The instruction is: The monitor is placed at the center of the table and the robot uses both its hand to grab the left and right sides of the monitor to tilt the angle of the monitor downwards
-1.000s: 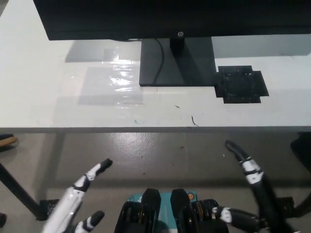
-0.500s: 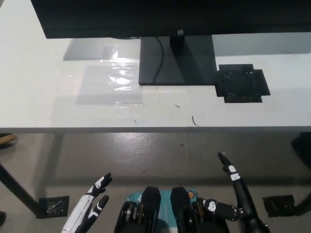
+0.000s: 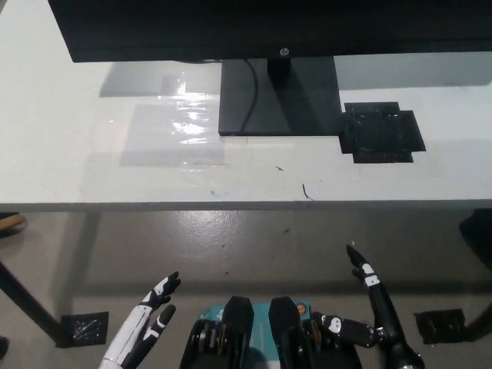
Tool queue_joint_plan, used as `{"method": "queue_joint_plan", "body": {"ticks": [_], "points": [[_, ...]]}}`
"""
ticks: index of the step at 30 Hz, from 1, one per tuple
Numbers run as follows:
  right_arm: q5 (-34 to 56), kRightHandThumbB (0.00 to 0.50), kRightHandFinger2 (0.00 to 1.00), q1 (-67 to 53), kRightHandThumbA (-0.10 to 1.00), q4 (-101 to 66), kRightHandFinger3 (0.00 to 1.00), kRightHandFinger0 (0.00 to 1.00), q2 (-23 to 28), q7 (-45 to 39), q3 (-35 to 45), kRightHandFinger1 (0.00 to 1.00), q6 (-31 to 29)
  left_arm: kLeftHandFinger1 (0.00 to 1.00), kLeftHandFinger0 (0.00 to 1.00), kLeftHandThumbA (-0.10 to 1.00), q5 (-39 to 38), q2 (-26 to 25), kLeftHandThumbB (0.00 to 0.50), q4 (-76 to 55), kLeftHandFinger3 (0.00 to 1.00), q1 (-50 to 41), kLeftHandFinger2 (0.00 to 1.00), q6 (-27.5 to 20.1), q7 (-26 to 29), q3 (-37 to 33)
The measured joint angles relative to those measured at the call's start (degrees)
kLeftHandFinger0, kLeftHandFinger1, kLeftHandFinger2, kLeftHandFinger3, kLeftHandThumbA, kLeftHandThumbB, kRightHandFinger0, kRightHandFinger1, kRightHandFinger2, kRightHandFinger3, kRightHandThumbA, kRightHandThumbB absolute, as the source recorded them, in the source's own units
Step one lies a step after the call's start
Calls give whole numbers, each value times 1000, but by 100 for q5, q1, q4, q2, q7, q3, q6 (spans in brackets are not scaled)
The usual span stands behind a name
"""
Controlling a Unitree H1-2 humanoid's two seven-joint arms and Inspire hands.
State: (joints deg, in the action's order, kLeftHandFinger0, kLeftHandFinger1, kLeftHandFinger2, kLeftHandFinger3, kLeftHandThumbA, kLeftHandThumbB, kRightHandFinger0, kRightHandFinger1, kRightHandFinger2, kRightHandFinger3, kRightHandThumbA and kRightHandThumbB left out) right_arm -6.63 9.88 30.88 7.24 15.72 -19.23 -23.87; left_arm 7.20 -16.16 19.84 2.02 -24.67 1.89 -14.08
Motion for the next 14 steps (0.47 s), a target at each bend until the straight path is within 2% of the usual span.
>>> {"method": "queue_joint_plan", "body": {"ticks": [6,7,8,14], "points": [[21,417,1000,36,947,46,1000,1000,-1,-48,0,1000,-3,1000,1000,1000,1,21,325,6,1000,40,1000,0,-54,53],[23,387,1000,36,908,49,1000,1000,-2,-58,0,1000,-3,1000,1000,983,1,24,342,6,1000,41,1000,0,-59,59],[25,382,1000,37,894,55,1000,1000,-1,-73,0,1000,-3,1000,1000,980,1,28,343,7,1000,41,1000,0,-72,67],[21,390,1000,42,915,73,1000,985,2,-144,-30,1000,-4,1000,1000,959,1,52,342,30,1000,42,1000,0,-152,125]]}}
